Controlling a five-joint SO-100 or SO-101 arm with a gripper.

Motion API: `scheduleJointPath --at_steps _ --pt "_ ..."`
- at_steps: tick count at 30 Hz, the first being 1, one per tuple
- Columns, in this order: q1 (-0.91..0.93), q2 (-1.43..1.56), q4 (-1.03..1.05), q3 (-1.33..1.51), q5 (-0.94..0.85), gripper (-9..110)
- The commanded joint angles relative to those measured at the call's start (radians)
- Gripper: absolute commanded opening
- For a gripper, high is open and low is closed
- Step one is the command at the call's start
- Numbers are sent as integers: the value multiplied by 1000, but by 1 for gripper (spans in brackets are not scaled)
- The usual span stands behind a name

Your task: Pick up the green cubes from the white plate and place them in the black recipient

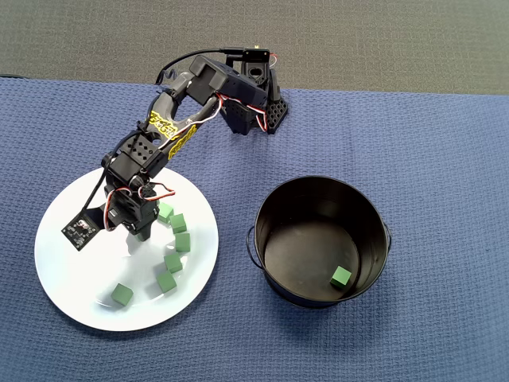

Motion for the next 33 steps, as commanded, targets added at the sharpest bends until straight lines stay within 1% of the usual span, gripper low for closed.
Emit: scheduleJointPath --at_steps 1,7,10,14,20,24,27,29,33 --pt "-18 95 -18 5 14 0" --pt "-18 98 -31 11 25 0" --pt "-20 133 2 2 86 0" --pt "-38 268 51 -17 281 0" --pt "-114 604 166 28 581 0" --pt "-262 804 232 72 804 0" --pt "-436 888 267 91 951 0" --pt "-565 887 272 92 1031 0" --pt "-790 804 172 137 1129 0"
